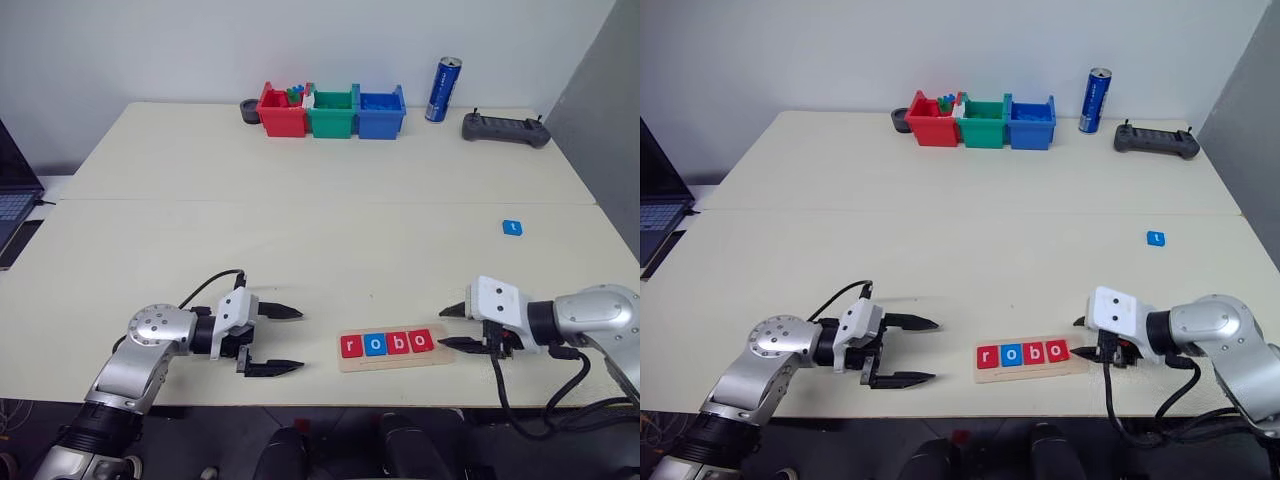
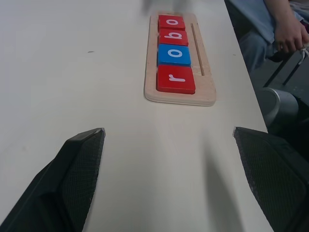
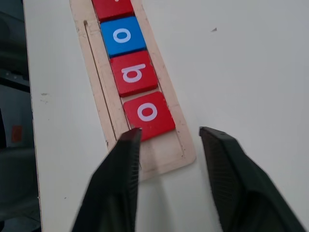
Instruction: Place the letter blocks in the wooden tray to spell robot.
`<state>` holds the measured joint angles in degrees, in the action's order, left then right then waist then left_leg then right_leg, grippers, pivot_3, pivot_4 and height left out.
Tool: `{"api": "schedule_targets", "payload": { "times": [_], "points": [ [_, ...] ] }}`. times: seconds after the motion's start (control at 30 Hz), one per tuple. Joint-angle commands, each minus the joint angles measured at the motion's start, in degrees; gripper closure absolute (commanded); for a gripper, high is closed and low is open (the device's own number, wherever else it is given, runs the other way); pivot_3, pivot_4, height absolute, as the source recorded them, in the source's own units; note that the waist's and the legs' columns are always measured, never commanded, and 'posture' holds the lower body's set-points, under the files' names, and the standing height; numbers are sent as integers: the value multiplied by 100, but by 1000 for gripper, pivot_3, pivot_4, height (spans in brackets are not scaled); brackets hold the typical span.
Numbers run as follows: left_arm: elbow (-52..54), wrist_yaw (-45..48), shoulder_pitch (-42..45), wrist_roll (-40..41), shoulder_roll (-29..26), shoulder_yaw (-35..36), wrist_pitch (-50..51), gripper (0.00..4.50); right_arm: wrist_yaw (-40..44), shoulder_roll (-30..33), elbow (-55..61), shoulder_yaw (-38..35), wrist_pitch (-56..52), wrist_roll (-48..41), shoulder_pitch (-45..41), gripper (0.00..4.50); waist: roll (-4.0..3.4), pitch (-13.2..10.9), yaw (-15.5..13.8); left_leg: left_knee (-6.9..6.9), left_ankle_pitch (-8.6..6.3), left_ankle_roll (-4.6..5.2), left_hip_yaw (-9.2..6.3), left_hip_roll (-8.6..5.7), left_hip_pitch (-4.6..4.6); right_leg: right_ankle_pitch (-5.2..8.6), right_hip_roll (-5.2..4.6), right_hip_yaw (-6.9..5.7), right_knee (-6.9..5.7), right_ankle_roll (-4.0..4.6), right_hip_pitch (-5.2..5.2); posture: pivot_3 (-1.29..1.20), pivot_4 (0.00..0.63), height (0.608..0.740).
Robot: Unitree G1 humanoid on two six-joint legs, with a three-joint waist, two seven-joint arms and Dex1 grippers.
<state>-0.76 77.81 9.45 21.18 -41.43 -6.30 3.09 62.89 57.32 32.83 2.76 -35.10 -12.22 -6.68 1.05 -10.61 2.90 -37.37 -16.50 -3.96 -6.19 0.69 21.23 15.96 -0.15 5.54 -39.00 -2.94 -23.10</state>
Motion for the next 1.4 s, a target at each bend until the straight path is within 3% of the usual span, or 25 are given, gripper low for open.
{"api": "schedule_targets", "payload": {
  "times": [0.03, 0.1, 0.37, 0.7, 1.4],
  "points": [
    [-9, 54, 6, 8, -64, 120, -124, 0, -45, 154, 97, 16, 228, 125, -18, 3880, 0, 0, 0, 0, 0, 0, 0, 0, 0, 0, 0, 0, 0, 0, 0, 0, 150, 740],
    [-35, 80, -1, 0, -60, 114, -139, 0, -93, 203, -36, 282, 408, 379, -107, 4479, 0, 0, 1, -1, 0, 0, -1, 0, 0, 0, 0, -1, 0, 0, 0, 0, 150, 740],
    [44, 53, 85, 9, -54, 72, -11, 0, 0, 293, -391, 1079, 747, 1057, -363, 4479, 0, 0, 2, -7, 0, 0, -1, 0, 3, 0, 0, -1, 0, 0, 0, 0, 150, 740],
    [103, 30, 152, 33, -63, 95, 111, 0, 107, 71, -607, 1485, 846, 1273, -656, 4479, 0, 0, 4, -46, -1, 1, -6, 0, 21, -1, 1, -5, -1, -2, 0, 0, 150, 740],
    [-15, 2, 34, -13, -31, 123, -90, 0, 273, -220, -374, 1599, 517, 1204, -907, 4479, 0, 0, 10, -50, -1, 1, -7, 1, 22, -2, 2, -5, -2, -3, 0, 0, 150, 740]
  ]
}}
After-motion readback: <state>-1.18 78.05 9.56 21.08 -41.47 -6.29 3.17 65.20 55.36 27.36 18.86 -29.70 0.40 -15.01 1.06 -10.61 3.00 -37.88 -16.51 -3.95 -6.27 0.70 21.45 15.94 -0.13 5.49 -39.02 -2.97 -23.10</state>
